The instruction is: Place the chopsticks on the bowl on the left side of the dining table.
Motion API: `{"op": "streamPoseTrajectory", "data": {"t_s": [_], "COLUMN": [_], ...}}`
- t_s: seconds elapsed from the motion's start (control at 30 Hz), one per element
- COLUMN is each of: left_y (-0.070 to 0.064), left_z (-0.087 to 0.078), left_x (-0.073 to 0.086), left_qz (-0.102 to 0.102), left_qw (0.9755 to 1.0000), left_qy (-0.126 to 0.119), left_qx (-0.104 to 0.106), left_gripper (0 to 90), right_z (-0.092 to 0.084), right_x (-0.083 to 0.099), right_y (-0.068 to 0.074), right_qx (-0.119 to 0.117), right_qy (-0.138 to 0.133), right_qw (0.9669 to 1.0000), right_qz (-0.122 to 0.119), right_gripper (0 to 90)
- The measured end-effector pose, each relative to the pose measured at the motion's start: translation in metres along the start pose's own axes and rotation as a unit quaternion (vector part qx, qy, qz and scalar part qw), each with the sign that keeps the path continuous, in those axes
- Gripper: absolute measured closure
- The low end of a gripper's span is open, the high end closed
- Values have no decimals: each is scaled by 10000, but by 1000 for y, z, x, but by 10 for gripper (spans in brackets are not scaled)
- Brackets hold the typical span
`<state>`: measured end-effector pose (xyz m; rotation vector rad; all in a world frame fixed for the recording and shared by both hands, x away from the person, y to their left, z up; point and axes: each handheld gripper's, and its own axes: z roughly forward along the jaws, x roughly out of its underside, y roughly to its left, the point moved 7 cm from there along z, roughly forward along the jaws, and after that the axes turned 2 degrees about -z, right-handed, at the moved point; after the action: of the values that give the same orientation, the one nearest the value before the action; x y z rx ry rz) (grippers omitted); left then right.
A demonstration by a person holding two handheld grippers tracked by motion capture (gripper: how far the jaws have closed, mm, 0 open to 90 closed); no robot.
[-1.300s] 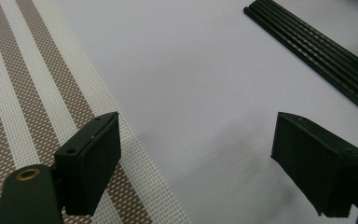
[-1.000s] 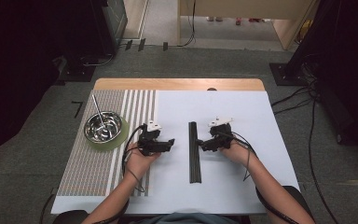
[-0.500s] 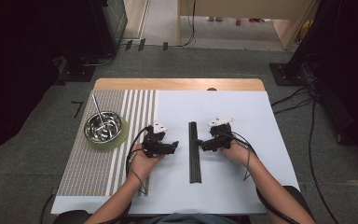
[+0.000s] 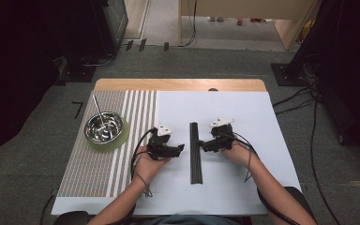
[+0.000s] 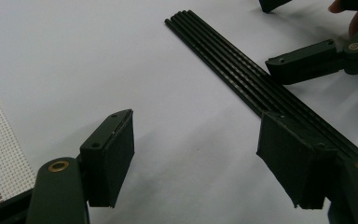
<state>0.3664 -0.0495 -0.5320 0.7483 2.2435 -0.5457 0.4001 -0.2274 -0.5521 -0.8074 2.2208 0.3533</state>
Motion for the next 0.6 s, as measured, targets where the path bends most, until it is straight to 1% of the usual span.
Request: {"op": "streamPoseTrajectory", "data": {"t_s": [0.07, 0.1, 0.2, 0.23, 0.27, 0.37, 0.6], "left_y": [-2, -3, -6, -9, -9, -14, -19], "left_z": [1, 1, 1, 2, 2, 4, 6], "left_x": [0, 0, 0, 0, 0, 2, 3], "left_qz": [-20, -31, -67, -66, -66, 1, -28], "left_qw": [10000, 10000, 10000, 9999, 9999, 10000, 9999], "left_qy": [-2, -14, -37, -68, -68, -63, -114], "left_qx": [24, 34, 45, 62, 62, 48, 59], "left_gripper": [283, 302, 310, 311, 311, 313, 320], "right_z": [0, 0, 0, 0, 0, 0, 0], "right_x": [0, 0, 0, 0, 0, 0, 0], "right_y": [0, 0, 0, 0, 0, 0, 0], "right_qx": [0, 0, 1, 2, 2, 4, 4], "right_qy": [2, 1, 3, 3, 3, 3, 3], "right_qw": [10000, 10000, 10000, 10000, 10000, 10000, 10000], "right_qz": [-1, 0, -1, -3, -3, -6, -4], "right_gripper": [33, 33, 33, 33, 33, 33, 33]}}
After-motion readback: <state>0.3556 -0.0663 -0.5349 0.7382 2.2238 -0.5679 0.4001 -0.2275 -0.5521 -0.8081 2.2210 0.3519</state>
